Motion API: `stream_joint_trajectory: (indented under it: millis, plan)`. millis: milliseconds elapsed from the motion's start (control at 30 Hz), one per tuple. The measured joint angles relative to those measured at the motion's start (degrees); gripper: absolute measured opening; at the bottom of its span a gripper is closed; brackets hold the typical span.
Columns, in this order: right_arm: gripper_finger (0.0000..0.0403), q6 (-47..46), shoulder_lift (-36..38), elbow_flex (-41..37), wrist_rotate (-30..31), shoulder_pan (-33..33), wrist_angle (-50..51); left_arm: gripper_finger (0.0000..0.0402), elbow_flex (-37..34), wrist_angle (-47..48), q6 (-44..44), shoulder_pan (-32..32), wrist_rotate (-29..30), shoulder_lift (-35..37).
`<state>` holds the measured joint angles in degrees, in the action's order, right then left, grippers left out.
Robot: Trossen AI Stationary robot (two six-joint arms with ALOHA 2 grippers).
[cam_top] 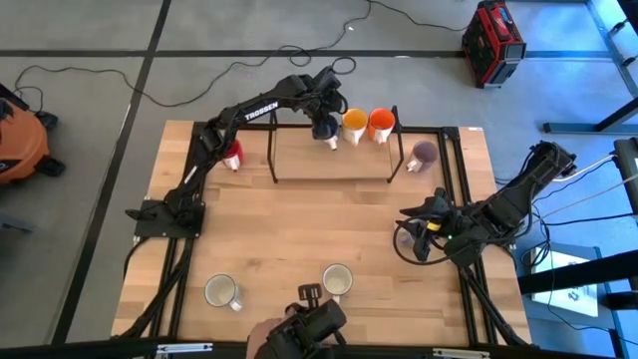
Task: Place coffee mugs
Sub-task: Put the blue mug on the shelf
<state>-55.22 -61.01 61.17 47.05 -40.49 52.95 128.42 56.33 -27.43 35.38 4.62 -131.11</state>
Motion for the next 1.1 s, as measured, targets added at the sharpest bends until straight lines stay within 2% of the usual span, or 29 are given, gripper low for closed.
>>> stream_joint_trajectory:
  millis: [133, 367, 600, 700, 867, 1100]
  plan:
    - [0.0133, 0.0, 0.0, 0.0, 0.0, 0.0, 0.0, 0.0046, 0.0, -0.1, 0.0, 0.0, -2.6, 0.0]
    - [0.0133, -0.2, 0.0, 0.0, 0.0, 0.0, -0.1, 0.0074, 0.0, -0.7, -0.2, 0.0, -2.7, 0.0]
    - [0.0133, -0.4, 0.0, 0.0, 0.0, 0.0, -0.2, 0.0085, 0.0, -0.6, -0.1, 0.1, -2.7, 0.0]
    - [0.0133, -0.5, 0.0, 0.0, 0.0, 0.0, -0.2, 0.0073, 0.0, -0.6, 0.0, 0.1, -2.8, 0.0]
    - [0.0133, -0.5, 0.0, 0.0, 0.0, 0.0, -0.2, 0.0017, 0.0, -0.4, 0.3, 0.1, -2.7, 0.0]
    - [0.0133, -1.2, 0.0, 0.0, 0.1, 0.0, -0.1, 0.0014, 0.2, 2.2, 2.1, -0.3, -1.7, 0.6]
